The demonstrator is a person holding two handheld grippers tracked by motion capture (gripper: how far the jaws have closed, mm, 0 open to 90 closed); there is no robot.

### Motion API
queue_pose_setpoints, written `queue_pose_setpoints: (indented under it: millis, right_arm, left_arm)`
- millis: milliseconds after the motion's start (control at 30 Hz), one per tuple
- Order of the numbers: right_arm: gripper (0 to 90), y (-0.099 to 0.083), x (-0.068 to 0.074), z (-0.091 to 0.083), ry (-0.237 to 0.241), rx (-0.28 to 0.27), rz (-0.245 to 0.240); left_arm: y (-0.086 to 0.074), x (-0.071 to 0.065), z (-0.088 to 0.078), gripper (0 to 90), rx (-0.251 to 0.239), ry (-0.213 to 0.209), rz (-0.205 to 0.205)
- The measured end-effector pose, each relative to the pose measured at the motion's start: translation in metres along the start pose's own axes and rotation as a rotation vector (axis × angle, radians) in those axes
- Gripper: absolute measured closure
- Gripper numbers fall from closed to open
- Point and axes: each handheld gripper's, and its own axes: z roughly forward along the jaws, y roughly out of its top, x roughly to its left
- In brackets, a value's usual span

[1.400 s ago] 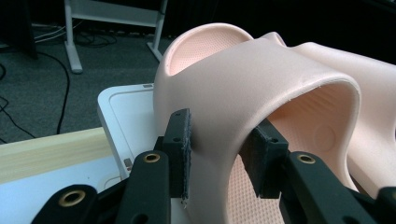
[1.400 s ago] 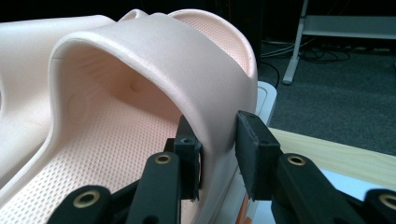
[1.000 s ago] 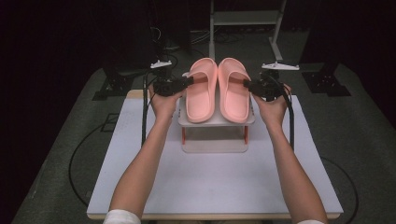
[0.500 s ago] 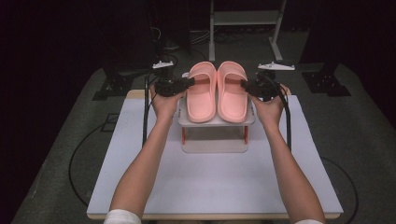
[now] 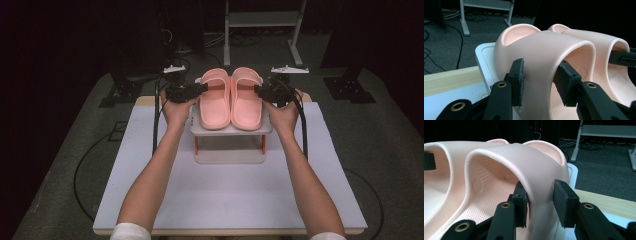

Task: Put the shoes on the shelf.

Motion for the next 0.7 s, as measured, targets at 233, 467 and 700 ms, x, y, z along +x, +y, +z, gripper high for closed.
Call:
queue_pose_setpoints:
  millis: [233, 467, 700]
  right_arm:
    - [62.3, -0.0004, 0.0008, -0.0005, 0.002, 0.001, 0.004]
    - [60.0, -0.0014, 0.0006, -0.0008, 0.009, -0.003, 0.009]
    - [57.2, -0.0029, -0.0005, -0.0033, 0.010, -0.008, 0.008]
  left_arm:
    - [-0.0003, 0.0000, -0.0004, 59.5, 0.001, -0.002, 0.010]
    - [-0.0005, 0.0009, -0.0005, 57.0, 0.008, -0.012, -0.003]
    - [-0.0020, 0.0011, -0.0022, 55.2, 0.006, -0.018, -0.013]
